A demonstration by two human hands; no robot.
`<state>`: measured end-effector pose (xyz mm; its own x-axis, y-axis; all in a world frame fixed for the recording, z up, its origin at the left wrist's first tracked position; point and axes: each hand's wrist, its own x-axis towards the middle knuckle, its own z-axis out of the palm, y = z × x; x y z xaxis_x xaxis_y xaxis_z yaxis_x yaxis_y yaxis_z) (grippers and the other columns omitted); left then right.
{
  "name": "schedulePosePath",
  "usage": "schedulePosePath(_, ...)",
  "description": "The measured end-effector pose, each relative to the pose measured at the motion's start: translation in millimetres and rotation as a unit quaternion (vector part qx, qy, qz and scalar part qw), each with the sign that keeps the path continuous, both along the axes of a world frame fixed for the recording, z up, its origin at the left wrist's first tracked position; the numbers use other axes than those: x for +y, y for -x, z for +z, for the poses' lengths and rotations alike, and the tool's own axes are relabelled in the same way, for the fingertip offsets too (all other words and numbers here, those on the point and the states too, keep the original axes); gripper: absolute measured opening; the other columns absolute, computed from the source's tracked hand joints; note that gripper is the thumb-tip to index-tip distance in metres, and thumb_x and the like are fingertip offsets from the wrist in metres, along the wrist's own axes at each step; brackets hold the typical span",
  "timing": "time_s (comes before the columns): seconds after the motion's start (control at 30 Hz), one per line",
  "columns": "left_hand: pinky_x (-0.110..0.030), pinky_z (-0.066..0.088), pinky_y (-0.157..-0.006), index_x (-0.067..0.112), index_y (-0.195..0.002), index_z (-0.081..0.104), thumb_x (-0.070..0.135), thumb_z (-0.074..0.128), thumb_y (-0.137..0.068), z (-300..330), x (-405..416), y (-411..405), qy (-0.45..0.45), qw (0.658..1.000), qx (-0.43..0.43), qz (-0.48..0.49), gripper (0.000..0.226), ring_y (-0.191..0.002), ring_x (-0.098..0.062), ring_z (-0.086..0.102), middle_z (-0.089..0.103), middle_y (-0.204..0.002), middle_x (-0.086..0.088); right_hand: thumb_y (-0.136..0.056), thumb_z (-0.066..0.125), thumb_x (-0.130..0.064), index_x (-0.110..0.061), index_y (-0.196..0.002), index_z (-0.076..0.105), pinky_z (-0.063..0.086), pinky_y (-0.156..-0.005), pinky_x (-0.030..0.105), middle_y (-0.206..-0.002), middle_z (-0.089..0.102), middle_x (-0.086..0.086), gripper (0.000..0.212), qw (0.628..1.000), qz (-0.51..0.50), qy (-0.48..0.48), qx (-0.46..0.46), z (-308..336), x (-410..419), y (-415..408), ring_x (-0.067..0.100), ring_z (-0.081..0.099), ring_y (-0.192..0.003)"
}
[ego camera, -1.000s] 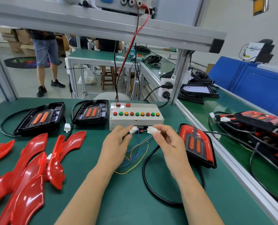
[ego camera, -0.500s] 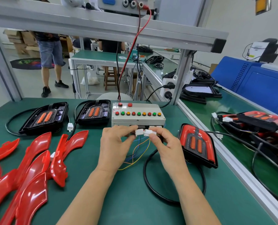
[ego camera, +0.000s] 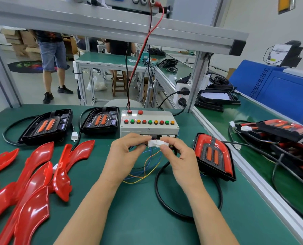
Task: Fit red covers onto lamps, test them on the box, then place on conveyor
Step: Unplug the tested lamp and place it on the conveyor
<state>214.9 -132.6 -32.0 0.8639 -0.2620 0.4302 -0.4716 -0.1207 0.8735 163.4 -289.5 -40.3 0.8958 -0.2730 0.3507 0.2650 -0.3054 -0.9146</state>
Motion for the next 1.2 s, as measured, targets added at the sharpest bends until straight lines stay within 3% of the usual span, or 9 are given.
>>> schedulePosePath(0.27, -0.011, 0.044, -0.08, 0.015, -0.096, 0.075, -0.009, 0.06, -0.085, 2, 8, -6, 0.048, 0.997, 0.048, -0.046, 0.03, -0.086, -0.001, 0.063, 0.071, -0.087, 0.006, -0.091, 0.066, -0.016, -0.038, -0.099, 0.065, 0.037, -0.084, 0.004, -0.104, 0.066, -0.011, 0.024, 0.999, -0.008, 0.031, -0.014, 2, 6, 1, -0.005, 0.057, -0.093)
schedulePosePath(0.5, -0.012, 0.046, -0.079, 0.02, -0.093, 0.075, -0.008, 0.059, -0.086, 4, 11, -7, 0.045, 0.995, 0.069, -0.059, 0.033, -0.083, -0.003, 0.063, 0.07, -0.084, 0.002, -0.091, 0.066, -0.015, -0.019, -0.106, 0.072, 0.04, -0.088, 0.011, -0.1, 0.067, 0.0, 0.017, 0.998, 0.009, 0.047, -0.037, 1, 6, 3, 0.005, 0.059, -0.095)
schedulePosePath(0.63, -0.011, 0.045, -0.082, 0.019, -0.096, 0.075, -0.004, 0.062, -0.086, 2, 6, -4, 0.01, 1.0, 0.007, -0.015, 0.028, -0.087, -0.002, 0.064, 0.071, -0.086, 0.012, -0.09, 0.067, -0.016, -0.024, -0.104, 0.072, 0.042, -0.088, 0.013, -0.102, 0.07, -0.003, 0.017, 0.999, 0.012, 0.036, -0.029, 3, 11, 1, 0.005, 0.061, -0.094)
schedulePosePath(0.8, -0.015, 0.047, -0.081, 0.023, -0.091, 0.075, -0.007, 0.062, -0.084, -1, 4, -4, 0.063, 0.994, 0.076, -0.042, 0.034, -0.085, -0.004, 0.064, 0.072, -0.084, 0.009, -0.091, 0.066, -0.014, -0.028, -0.102, 0.07, 0.041, -0.087, 0.012, -0.101, 0.069, -0.003, 0.019, 0.999, 0.011, 0.026, -0.026, 4, 13, -1, 0.002, 0.06, -0.094)
schedulePosePath(0.9, -0.015, 0.046, -0.079, 0.021, -0.091, 0.075, -0.009, 0.061, -0.084, -3, 2, -4, 0.07, 0.992, 0.093, -0.045, 0.034, -0.083, -0.004, 0.064, 0.071, -0.083, 0.007, -0.09, 0.066, -0.011, -0.021, -0.102, 0.073, 0.043, -0.088, 0.016, -0.099, 0.069, 0.002, 0.017, 0.999, 0.006, 0.027, -0.027, 2, 14, -3, 0.007, 0.062, -0.095)
schedulePosePath(1.0, -0.02, 0.047, -0.081, 0.02, -0.091, 0.075, -0.01, 0.06, -0.084, -4, 1, -5, 0.069, 0.992, 0.098, -0.033, 0.034, -0.082, -0.007, 0.063, 0.071, -0.084, 0.004, -0.089, 0.067, -0.009, -0.026, -0.097, 0.072, 0.044, -0.086, 0.017, -0.093, 0.069, 0.002, 0.02, 0.998, -0.014, 0.049, -0.043, 0, 18, -6, 0.01, 0.061, -0.091)
schedulePosePath(1.2, -0.024, 0.049, -0.087, 0.021, -0.101, 0.073, 0.007, 0.077, -0.075, -6, -3, -6, 0.034, 0.995, 0.09, -0.034, 0.03, -0.089, -0.011, 0.065, 0.071, -0.094, 0.005, -0.092, 0.065, -0.014, -0.018, -0.104, 0.074, 0.044, -0.087, 0.019, -0.097, 0.068, 0.001, 0.015, 0.993, -0.059, 0.091, -0.051, -3, 19, -10, 0.007, 0.06, -0.093)
